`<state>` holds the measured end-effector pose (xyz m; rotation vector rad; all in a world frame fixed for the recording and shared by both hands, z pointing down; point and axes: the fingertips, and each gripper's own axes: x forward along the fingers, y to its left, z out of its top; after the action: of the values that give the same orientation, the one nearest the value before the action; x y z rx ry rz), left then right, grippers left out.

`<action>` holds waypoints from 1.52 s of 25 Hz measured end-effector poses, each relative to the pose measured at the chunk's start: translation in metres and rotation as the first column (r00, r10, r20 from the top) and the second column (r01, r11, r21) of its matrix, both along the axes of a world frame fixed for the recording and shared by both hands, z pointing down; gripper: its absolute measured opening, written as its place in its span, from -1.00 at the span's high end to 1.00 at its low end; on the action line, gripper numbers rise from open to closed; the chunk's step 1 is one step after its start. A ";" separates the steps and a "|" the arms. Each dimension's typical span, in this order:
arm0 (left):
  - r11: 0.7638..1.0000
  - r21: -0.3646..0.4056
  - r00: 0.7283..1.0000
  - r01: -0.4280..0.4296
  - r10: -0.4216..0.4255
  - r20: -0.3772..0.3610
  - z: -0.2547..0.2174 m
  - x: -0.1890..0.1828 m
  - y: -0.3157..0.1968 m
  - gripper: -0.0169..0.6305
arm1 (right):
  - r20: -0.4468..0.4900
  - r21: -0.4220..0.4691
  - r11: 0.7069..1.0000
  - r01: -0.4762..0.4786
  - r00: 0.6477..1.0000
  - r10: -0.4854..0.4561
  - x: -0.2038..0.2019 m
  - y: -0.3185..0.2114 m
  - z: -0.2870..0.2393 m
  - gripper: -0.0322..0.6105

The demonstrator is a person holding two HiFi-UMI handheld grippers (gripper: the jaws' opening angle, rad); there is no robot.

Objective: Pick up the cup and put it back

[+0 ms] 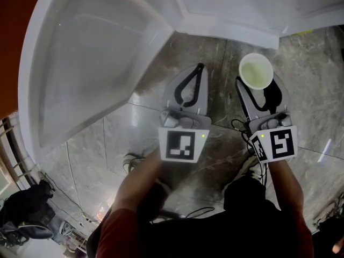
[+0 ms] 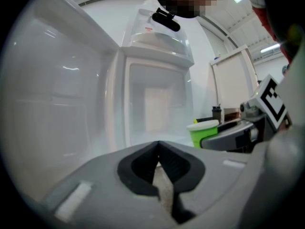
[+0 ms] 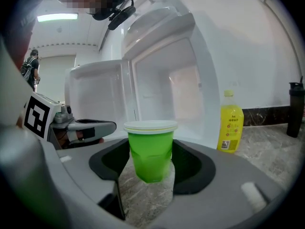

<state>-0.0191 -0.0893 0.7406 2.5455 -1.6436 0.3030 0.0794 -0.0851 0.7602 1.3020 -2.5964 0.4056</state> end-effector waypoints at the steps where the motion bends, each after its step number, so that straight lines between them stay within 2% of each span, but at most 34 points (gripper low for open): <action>1: 1.000 0.002 1.000 0.001 -0.001 -0.001 -0.001 0.000 0.000 0.94 | -0.001 0.004 1.000 0.003 1.000 -0.003 -0.001 -0.001 -0.001 0.04; 16: 0.999 -0.017 0.999 0.035 -0.035 -0.028 0.002 -0.012 -0.003 0.94 | -0.013 0.074 0.997 0.036 0.999 -0.035 -0.023 -0.045 -0.010 0.04; 24: 0.999 -0.013 0.998 0.053 -0.053 -0.030 0.002 -0.016 -0.004 0.94 | -0.061 0.137 0.989 0.063 0.997 -0.055 -0.042 -0.081 -0.015 0.04; 32: 0.999 -0.014 0.998 0.052 -0.052 -0.018 0.005 -0.015 -0.001 0.95 | -0.012 0.087 0.995 0.039 0.999 -0.039 -0.052 -0.131 -0.014 0.04; 38: 0.999 -0.028 0.999 0.044 -0.044 -0.020 0.010 -0.011 0.001 0.95 | -0.048 0.076 0.997 0.032 0.998 -0.029 -0.059 -0.165 -0.011 0.04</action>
<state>-0.0302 -0.0879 0.7507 2.4808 -1.6738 0.2921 0.0202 -0.2503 0.7496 1.2781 -2.6135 0.2696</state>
